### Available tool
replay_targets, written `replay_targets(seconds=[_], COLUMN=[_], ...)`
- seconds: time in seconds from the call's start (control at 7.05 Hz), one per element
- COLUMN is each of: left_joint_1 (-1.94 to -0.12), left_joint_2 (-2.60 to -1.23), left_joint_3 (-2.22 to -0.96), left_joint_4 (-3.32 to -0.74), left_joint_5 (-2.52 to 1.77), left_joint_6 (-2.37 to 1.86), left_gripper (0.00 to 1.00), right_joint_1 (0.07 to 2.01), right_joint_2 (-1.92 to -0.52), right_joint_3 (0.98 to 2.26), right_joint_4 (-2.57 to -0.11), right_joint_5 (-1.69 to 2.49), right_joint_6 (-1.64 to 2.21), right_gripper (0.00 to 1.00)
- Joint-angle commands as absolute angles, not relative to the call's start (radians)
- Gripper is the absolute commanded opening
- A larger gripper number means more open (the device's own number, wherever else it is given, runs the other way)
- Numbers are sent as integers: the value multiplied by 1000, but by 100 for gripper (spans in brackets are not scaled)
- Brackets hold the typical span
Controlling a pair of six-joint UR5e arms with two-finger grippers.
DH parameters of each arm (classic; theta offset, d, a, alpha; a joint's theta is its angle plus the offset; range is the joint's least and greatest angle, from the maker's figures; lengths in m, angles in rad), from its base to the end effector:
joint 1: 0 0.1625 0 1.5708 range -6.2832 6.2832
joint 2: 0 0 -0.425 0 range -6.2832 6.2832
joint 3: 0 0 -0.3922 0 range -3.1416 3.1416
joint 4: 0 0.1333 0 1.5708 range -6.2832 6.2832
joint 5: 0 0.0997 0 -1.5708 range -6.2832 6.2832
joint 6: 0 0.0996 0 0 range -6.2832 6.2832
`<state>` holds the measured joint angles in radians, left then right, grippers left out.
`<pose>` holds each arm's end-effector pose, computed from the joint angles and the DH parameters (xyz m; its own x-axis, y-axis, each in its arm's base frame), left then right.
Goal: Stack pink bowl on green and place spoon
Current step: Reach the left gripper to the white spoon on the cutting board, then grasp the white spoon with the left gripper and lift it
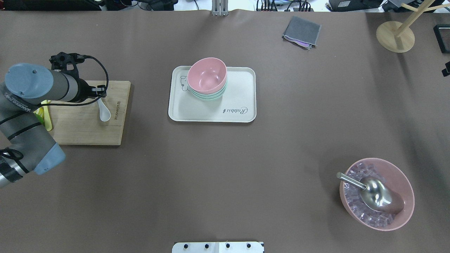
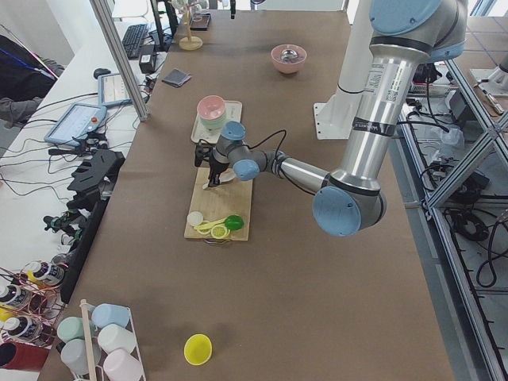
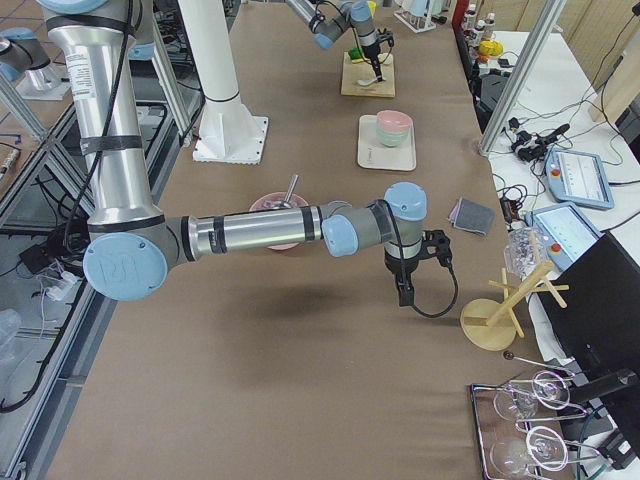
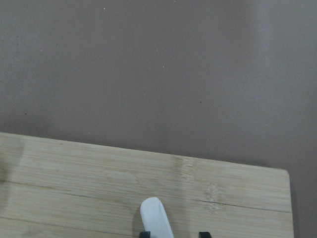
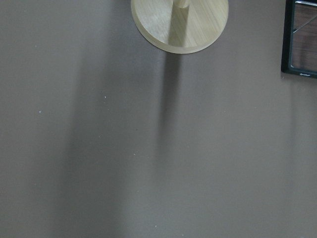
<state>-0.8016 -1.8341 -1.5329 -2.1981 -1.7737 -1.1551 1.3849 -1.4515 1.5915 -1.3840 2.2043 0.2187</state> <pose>0.3582 -0.5328 0.4743 0.6602 -0.1133 -0.7425 0.3624 0.9139 0.1828 -0.0303 -0.5632 0.5738 0.7769 -0.1258 0.6169 0.0067 0.9814 0.1917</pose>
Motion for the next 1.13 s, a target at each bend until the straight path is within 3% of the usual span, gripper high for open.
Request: replay_targets(seconds=[0.0, 0.14, 0.43, 0.71, 0.99], left_joint_1=[-798, -798, -798, -796, -790], left_joint_2=[-1822, -1822, -1822, -1841, -1986], left_joint_3=[-1537, -1540, -1561, -1632, -1623], left_joint_4=[-2201, -2201, -2201, -2195, -2186], left_joint_5=[-1770, -1770, -1772, -1772, -1734], left_joint_6=[-1157, -1158, -1164, -1323, -1661], left_gripper=[35, 27, 0, 0, 0], right_joint_1=[1387, 1387, 1387, 1387, 1387], right_joint_2=[-1453, -1453, -1456, -1471, -1486], right_joint_3=[1592, 1597, 1597, 1595, 1585], right_joint_4=[-1384, -1384, -1384, -1384, -1385], right_joint_5=[2204, 2204, 2203, 2203, 2203], right_joint_6=[219, 222, 224, 219, 224], right_gripper=[100, 100, 100, 100, 100])
